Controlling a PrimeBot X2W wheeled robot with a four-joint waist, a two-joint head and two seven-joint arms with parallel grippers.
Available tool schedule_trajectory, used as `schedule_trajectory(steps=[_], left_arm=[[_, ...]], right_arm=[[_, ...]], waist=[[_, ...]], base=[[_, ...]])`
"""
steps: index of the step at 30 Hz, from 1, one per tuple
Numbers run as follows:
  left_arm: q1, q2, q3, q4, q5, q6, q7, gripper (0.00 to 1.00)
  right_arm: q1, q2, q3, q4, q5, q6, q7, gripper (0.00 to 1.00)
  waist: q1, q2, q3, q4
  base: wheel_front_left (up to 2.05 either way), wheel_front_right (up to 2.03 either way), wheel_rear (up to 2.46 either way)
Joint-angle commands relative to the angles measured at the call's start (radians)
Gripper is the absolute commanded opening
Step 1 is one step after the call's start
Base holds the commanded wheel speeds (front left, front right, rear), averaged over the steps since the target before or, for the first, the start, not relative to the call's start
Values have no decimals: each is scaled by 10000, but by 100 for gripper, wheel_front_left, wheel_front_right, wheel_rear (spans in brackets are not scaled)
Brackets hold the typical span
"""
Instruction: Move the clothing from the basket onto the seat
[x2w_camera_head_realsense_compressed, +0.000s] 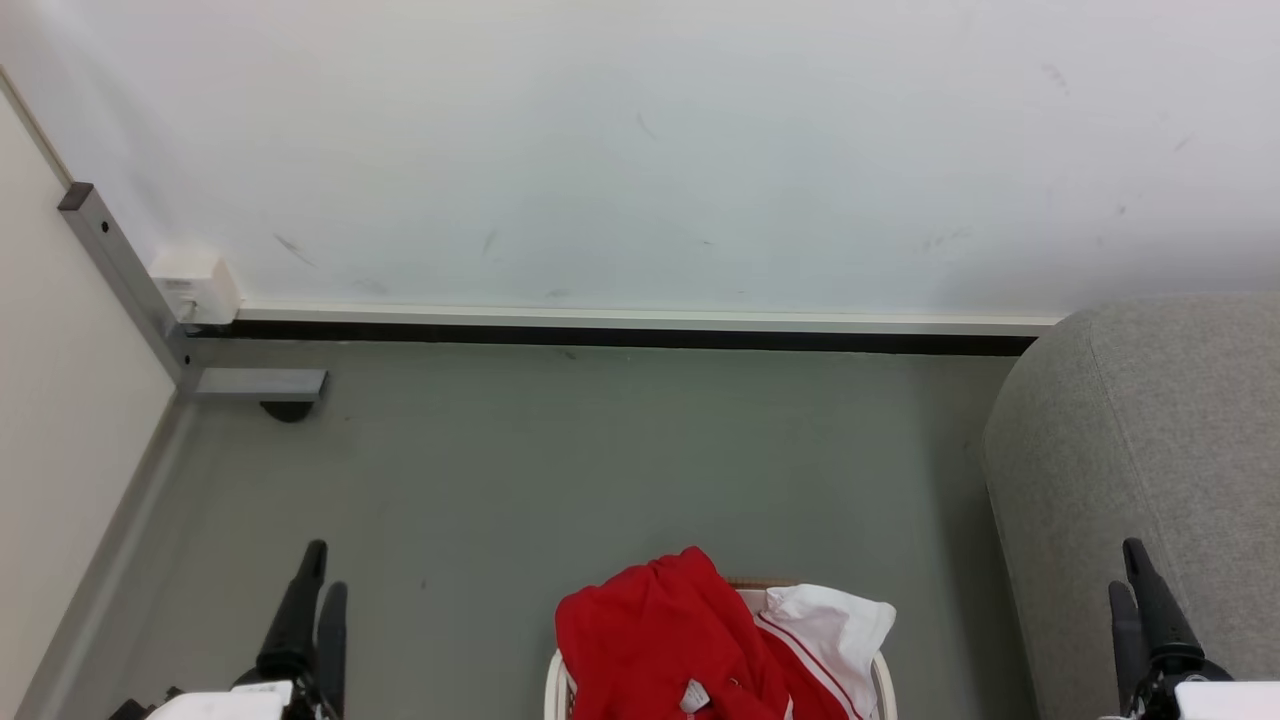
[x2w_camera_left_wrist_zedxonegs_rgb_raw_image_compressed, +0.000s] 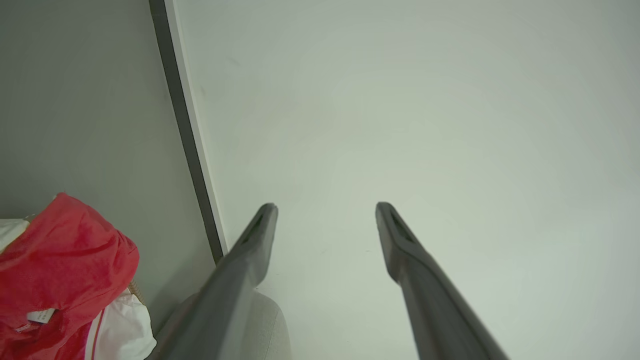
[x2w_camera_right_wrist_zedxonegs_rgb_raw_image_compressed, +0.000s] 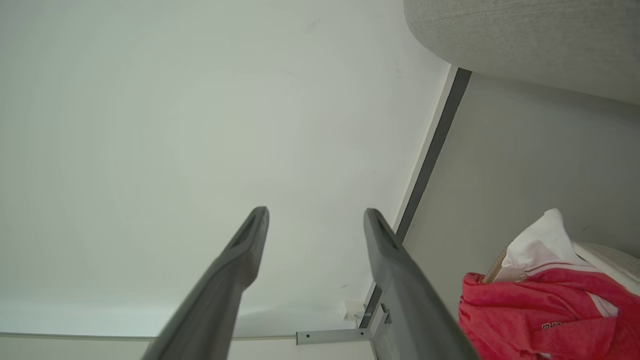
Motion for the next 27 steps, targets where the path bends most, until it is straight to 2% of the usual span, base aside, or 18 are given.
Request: schedule_trajectory(steps=[1,10,19,27], left_arm=[[-220,57,-17,-150,198,-1,-136,100],[-271,66,-116,-240,1605,118,-551,100],[-259,76,-398,-511,3483,509,-921,100],[-251,83,-671,-600,5265,630,-1189,100]], right_arm=[[-281,-140,91,-89,-269,-2,-131,100],[-414,-164,206,-199,-2151,-3,-550,100],[-412,-167,428,-358,-4508,-5,-928,100],[-463,-381,807,-326,-6334,-6,-1193,100]], waist=[[0,0,2,0],[0,0,21,-5],[0,0,21,-8],[0,0,13,-8]], base=[[0,0,0],[0,0,0],[0,0,0],[0,0,0]])
